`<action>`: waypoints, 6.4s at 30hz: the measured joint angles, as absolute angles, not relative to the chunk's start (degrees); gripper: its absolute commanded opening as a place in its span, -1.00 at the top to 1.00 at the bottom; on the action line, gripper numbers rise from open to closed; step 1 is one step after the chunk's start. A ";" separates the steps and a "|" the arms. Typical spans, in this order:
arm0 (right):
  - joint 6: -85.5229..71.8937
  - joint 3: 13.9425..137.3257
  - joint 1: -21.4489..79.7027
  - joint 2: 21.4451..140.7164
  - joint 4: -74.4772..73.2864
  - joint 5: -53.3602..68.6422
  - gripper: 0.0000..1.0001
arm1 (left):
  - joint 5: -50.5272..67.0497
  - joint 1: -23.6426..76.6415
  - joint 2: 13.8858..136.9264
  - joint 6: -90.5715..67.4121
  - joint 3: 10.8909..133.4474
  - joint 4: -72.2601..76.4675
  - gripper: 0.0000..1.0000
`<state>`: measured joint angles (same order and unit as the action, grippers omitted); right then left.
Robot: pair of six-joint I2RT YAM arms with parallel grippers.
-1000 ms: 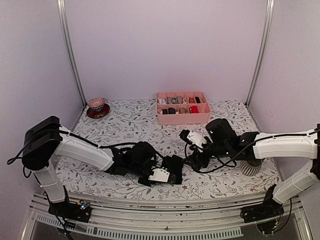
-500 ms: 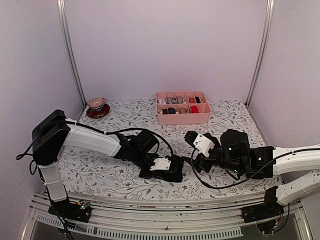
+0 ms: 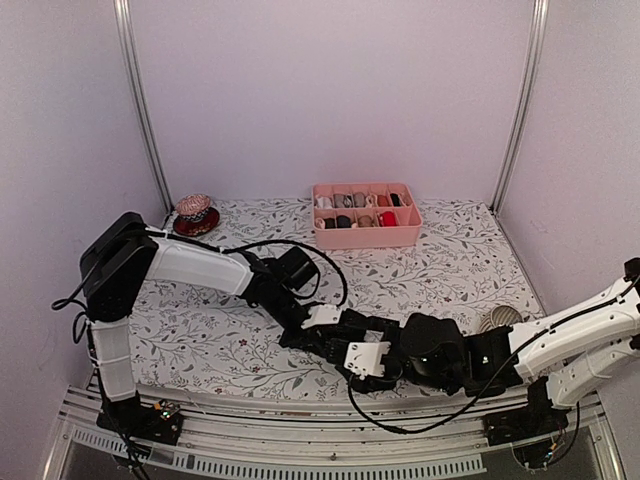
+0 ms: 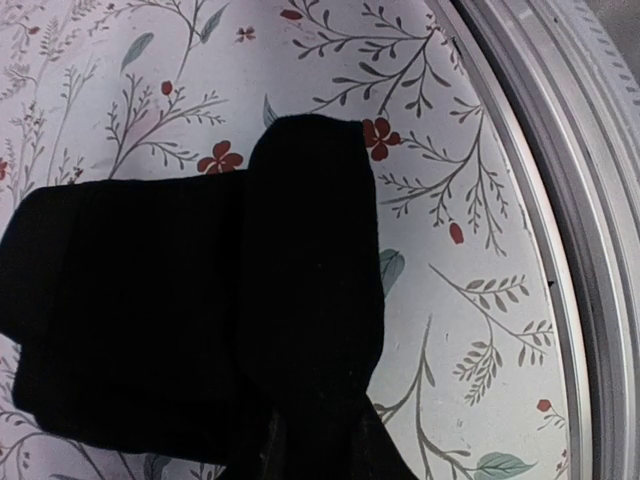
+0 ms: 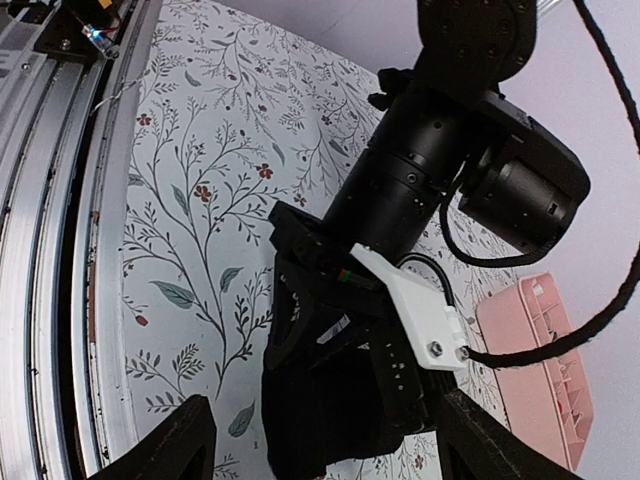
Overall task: Roll the underwear
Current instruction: Roll the underwear at the center of the board.
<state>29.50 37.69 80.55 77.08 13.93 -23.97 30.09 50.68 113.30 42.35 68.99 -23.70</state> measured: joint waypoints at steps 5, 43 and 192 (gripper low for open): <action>32.01 37.95 81.78 81.54 14.20 -23.90 -0.43 | 33.43 49.50 114.91 42.13 71.05 -26.85 0.62; 29.12 51.37 76.49 105.12 3.81 -31.53 0.03 | 41.39 47.57 118.65 42.04 74.91 -32.95 0.55; 16.29 47.55 68.82 78.61 -9.52 -7.31 -0.42 | 16.21 56.64 103.20 47.22 56.75 -12.34 1.00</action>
